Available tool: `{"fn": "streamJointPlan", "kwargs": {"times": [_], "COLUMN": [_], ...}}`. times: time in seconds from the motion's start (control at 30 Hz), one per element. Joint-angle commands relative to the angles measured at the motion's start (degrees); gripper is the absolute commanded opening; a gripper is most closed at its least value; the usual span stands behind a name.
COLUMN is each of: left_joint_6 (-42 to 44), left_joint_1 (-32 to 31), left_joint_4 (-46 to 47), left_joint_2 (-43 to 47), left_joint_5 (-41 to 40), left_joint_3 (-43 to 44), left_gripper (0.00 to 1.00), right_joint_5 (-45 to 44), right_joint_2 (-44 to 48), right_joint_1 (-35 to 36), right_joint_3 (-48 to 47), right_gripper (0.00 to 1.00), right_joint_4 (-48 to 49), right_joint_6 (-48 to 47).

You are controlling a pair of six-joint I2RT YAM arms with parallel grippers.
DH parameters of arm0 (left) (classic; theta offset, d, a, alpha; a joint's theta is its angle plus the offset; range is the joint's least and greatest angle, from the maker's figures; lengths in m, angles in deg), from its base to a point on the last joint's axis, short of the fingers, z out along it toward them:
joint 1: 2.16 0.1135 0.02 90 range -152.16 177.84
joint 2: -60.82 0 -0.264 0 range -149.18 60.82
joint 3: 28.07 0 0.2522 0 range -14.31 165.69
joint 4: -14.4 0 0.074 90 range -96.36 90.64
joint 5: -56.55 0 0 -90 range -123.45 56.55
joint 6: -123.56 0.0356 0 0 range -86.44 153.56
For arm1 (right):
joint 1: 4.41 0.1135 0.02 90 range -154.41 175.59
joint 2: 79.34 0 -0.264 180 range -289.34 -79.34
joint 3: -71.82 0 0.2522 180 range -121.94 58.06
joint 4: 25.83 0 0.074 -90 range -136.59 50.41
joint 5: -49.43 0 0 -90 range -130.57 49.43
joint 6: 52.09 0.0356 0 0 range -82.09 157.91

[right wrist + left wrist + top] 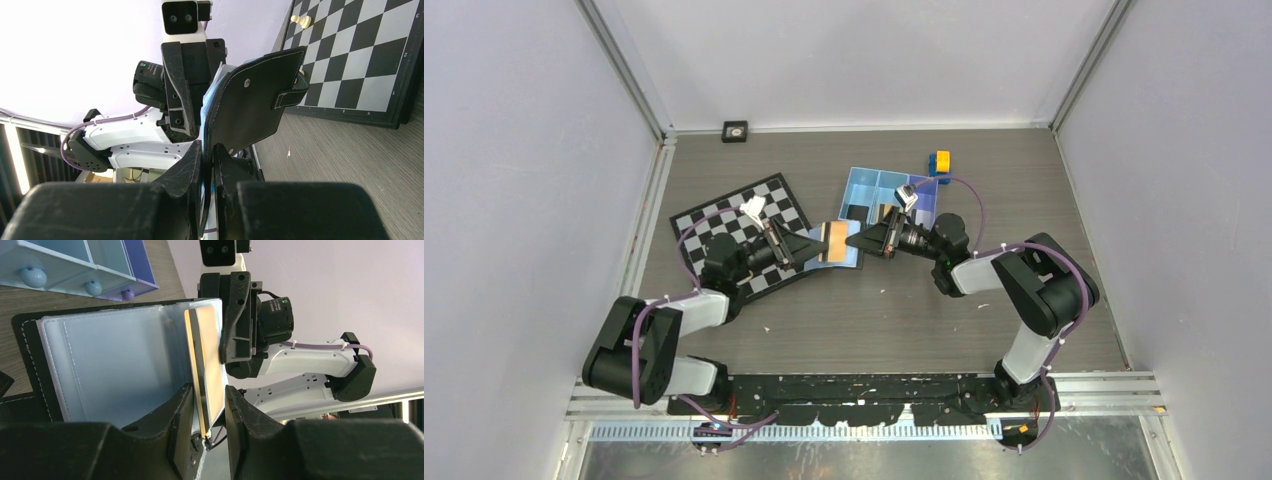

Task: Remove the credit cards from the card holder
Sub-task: Remove the credit card from the card holder.

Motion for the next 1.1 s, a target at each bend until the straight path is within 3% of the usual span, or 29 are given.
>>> {"fn": "streamJointPlan", "kwargs": {"times": [0.0,0.1,0.2,0.4,0.77,1.07], "left_joint_6": [-1.5,-3.4,-5.1,-7.6,-5.6,2.2], "left_joint_1": [-1.1,-1.4,-1.2,2.1,4.1,4.8], "left_joint_4": [5.7,9.2,12.7,17.7,13.9,-2.3], "left_joint_2": [-2.9,-5.7,-7.6,-8.3,-4.6,5.4], "left_joint_5": [2.0,2.6,2.4,1.2,0.2,-3.0], "left_joint_3": [2.3,2.5,2.2,-0.4,-1.5,-1.9], "left_gripper": [0.31,0.22,0.01,0.0,0.0,0.0], "right_joint_5": [0.6,0.7,0.5,-0.5,-1.8,-4.4], "right_joint_2": [0.8,0.9,1.1,2.5,3.6,7.7], "right_joint_1": [0.0,0.1,0.1,-0.5,-2.3,-5.8], "right_joint_3": [-1.0,-1.1,-0.9,0.1,1.6,4.5], "right_gripper": [0.01,0.01,0.0,0.0,0.01,0.0], "right_joint_4": [4.4,4.3,4.3,3.3,2.8,-1.7], "right_joint_6": [0.3,0.3,0.1,-0.9,-1.2,-3.0]}}
